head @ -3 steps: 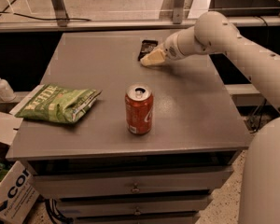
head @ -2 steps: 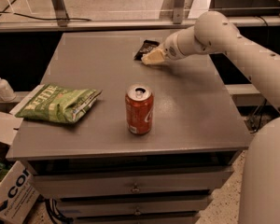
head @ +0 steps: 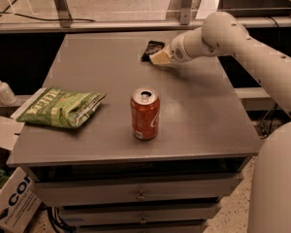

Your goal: Move rxbar chocolate near coke can

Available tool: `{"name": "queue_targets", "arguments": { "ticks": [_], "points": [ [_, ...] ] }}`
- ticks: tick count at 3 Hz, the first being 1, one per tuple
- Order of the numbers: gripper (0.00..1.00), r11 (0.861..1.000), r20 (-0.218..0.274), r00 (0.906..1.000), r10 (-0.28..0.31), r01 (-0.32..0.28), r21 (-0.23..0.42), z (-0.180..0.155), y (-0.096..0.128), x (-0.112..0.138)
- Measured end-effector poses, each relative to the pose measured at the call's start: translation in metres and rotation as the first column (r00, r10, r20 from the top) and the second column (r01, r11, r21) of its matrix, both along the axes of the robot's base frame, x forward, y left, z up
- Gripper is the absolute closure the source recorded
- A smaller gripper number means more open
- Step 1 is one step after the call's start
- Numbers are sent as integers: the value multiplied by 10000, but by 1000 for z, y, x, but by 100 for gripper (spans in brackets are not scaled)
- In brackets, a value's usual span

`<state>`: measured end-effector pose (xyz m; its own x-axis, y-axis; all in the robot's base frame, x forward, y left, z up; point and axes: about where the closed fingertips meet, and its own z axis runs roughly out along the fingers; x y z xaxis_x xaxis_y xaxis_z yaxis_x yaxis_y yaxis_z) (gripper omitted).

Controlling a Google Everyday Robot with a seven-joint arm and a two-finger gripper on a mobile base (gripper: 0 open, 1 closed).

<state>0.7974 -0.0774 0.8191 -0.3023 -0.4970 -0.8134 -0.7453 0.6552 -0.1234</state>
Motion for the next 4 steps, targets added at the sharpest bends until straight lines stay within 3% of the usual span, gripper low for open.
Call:
{"name": "queue_targets", "arguments": {
  "ticks": [2, 3, 4],
  "points": [
    [100, 10000, 3, 10000, 0, 0, 1, 0, 0, 0],
    [100, 9989, 929, 9956, 87, -128, 440, 46, -14, -17],
    [100, 9923, 2651, 9641, 134, -454, 1149, 131, -40, -50]
  ]
}}
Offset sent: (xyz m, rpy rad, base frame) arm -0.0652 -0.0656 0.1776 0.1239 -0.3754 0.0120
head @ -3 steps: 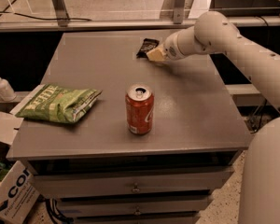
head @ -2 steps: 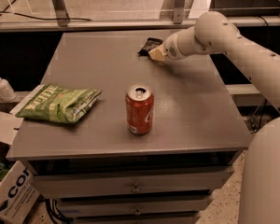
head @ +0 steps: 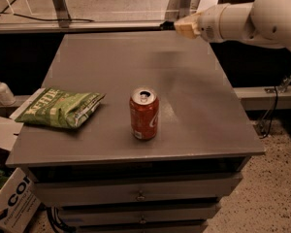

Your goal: Move rxbar chocolate near coke can

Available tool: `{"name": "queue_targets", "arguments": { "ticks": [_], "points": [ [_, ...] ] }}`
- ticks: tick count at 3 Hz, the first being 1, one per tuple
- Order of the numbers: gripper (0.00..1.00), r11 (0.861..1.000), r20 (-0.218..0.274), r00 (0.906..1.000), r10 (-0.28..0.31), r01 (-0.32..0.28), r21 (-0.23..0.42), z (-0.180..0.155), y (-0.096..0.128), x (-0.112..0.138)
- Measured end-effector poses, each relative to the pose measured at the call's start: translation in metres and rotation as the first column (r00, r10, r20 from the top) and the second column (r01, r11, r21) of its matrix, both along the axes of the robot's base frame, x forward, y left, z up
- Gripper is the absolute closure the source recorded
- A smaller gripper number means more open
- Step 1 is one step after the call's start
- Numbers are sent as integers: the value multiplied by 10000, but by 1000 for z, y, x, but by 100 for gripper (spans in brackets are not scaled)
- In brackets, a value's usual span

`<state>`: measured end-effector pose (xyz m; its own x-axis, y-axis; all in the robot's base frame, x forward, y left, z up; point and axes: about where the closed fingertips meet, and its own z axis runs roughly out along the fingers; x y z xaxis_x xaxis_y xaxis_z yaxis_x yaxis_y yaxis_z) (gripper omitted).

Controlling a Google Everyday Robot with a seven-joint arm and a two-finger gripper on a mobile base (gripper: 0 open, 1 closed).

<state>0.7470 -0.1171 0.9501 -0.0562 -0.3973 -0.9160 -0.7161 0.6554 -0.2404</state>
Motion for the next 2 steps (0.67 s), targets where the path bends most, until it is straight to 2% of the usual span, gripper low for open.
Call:
{"name": "queue_targets", "arguments": {
  "ticks": [1, 2],
  "points": [
    [100, 9997, 814, 9964, 217, -225, 84, 47, -17, -30],
    [100, 9985, 643, 9964, 550, -545, -104, 50, -32, -53]
  ]
}}
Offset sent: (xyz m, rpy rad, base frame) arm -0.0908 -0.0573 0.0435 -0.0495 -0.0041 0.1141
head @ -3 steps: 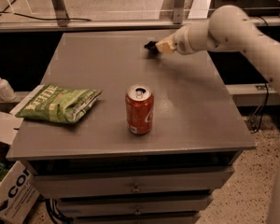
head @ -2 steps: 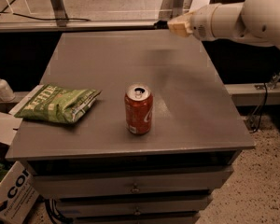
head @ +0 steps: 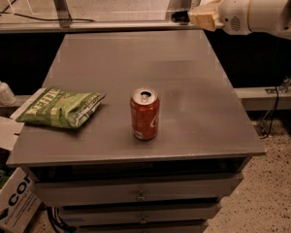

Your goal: Move rxbar chocolate near coke can

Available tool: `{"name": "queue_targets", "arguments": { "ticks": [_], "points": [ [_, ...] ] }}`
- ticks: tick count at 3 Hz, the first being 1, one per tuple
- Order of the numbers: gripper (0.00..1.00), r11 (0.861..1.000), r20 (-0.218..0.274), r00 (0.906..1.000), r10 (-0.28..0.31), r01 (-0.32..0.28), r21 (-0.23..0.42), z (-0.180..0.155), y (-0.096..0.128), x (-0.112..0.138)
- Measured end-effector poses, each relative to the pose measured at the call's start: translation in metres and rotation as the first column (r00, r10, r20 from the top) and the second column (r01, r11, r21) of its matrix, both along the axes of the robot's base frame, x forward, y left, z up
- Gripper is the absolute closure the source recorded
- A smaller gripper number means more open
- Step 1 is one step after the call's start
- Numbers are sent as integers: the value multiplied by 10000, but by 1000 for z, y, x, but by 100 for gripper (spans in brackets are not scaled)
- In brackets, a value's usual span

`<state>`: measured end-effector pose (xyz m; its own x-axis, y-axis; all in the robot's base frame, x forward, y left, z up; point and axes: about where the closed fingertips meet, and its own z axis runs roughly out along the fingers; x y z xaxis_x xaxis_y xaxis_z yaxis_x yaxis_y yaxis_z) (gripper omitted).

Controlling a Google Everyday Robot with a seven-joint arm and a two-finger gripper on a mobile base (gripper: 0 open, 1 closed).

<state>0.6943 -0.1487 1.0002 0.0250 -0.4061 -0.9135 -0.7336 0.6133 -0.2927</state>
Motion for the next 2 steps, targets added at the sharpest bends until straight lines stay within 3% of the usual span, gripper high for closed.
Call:
{"name": "queue_targets", "arguments": {
  "ticks": [1, 2],
  "points": [
    [100, 9974, -747, 9955, 578, -607, -378, -19, -25, -26],
    [100, 9923, -1147, 9877, 1066, -1129, -506, -28, -16, -38]
  ]
}}
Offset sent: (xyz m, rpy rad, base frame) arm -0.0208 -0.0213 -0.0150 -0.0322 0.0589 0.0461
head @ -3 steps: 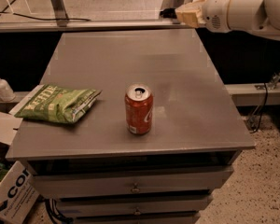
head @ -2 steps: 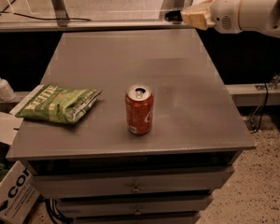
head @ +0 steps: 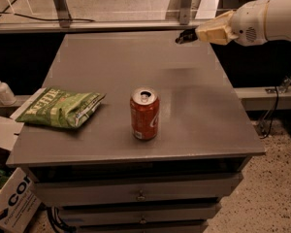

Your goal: Move rxbar chocolate near coke can

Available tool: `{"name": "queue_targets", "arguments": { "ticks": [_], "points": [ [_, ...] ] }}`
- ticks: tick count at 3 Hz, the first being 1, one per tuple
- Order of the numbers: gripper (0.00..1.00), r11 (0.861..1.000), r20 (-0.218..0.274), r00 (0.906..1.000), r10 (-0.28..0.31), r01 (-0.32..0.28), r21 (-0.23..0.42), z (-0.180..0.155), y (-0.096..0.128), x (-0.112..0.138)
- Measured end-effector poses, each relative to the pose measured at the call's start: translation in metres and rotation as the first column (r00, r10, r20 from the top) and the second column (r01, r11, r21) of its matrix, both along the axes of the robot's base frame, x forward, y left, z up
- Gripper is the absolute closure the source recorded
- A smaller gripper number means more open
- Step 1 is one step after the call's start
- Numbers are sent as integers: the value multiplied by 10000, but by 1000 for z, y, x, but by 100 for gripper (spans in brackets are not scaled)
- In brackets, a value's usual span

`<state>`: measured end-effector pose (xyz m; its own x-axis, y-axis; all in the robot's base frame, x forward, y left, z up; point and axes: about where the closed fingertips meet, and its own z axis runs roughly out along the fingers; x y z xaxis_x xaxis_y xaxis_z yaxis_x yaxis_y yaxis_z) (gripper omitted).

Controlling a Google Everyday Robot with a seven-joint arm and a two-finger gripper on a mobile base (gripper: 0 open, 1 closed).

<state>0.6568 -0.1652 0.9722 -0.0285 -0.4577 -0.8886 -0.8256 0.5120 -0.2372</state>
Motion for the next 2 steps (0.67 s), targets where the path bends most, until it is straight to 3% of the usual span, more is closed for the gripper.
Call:
{"name": "queue_targets", "arguments": {
  "ticks": [2],
  "points": [
    [100, 9998, -86, 9998, 197, -197, -58, -4, 1, -6]
  ]
}}
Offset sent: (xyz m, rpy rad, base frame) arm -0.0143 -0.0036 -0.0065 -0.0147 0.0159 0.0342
